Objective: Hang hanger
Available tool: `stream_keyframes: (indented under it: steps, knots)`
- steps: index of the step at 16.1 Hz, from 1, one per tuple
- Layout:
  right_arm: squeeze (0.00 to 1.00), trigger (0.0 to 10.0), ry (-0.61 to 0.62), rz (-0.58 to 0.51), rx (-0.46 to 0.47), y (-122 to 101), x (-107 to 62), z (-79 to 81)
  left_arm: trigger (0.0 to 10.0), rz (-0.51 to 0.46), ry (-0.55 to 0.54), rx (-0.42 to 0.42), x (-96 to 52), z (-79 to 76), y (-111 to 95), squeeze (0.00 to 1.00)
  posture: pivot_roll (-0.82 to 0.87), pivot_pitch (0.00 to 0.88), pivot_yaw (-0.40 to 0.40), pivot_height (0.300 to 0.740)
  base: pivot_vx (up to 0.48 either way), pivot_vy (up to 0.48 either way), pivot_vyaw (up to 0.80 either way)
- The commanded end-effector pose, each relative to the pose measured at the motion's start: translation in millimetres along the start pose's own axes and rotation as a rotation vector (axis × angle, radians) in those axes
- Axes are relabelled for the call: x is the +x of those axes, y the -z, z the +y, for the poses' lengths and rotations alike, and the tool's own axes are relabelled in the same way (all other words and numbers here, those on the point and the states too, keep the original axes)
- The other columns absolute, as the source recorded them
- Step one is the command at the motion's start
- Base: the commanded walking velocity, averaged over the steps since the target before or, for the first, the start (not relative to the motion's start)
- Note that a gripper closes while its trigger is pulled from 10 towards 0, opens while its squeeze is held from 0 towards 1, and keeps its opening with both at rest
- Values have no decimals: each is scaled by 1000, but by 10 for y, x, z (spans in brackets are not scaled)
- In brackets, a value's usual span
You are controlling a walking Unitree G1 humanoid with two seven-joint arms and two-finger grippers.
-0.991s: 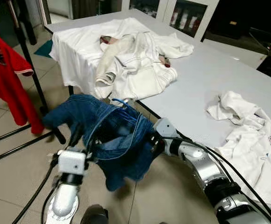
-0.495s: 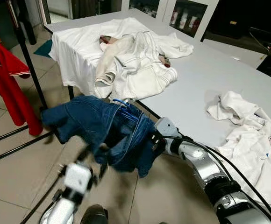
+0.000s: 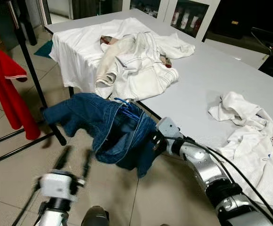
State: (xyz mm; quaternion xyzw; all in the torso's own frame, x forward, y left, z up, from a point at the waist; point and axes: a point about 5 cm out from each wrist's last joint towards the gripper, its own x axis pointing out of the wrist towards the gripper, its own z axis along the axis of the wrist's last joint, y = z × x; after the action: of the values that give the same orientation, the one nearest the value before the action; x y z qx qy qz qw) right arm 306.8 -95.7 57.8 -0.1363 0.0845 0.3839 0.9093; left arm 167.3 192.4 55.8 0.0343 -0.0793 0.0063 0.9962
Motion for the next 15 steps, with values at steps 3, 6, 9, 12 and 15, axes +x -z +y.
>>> stream_keyframes:
  steps: [3, 6, 9, 12, 15]
  knots:
    - [0, 10000, 0, -131, 24, -187, 26, 25, 10000, 49, -295, -87, 2, 245, 135, 0, 260, 24, -122, 710, 0, 0, 0]
    - [0, 10000, -54, -180, 47, -233, 37, 120, 10000, 73, -433, -131, 26, 364, 202, 0, 256, 20, -123, 710, 0, 0, 0]
    - [0, 10000, -56, -201, 40, -258, 63, 165, 10000, 73, -425, -122, 77, 342, 221, 0, 252, 18, -119, 710, 0, 0, 0]
    - [0, 10000, -73, -205, 48, -256, 77, 221, 10000, 58, -384, -110, 156, 290, 205, 0, 254, 18, -115, 710, 0, 0, 800]
    - [0, 10000, -81, -200, 48, -231, 79, 251, 10000, 49, -341, -102, 230, 219, 199, 0, 258, 19, -116, 710, 0, 0, 800]
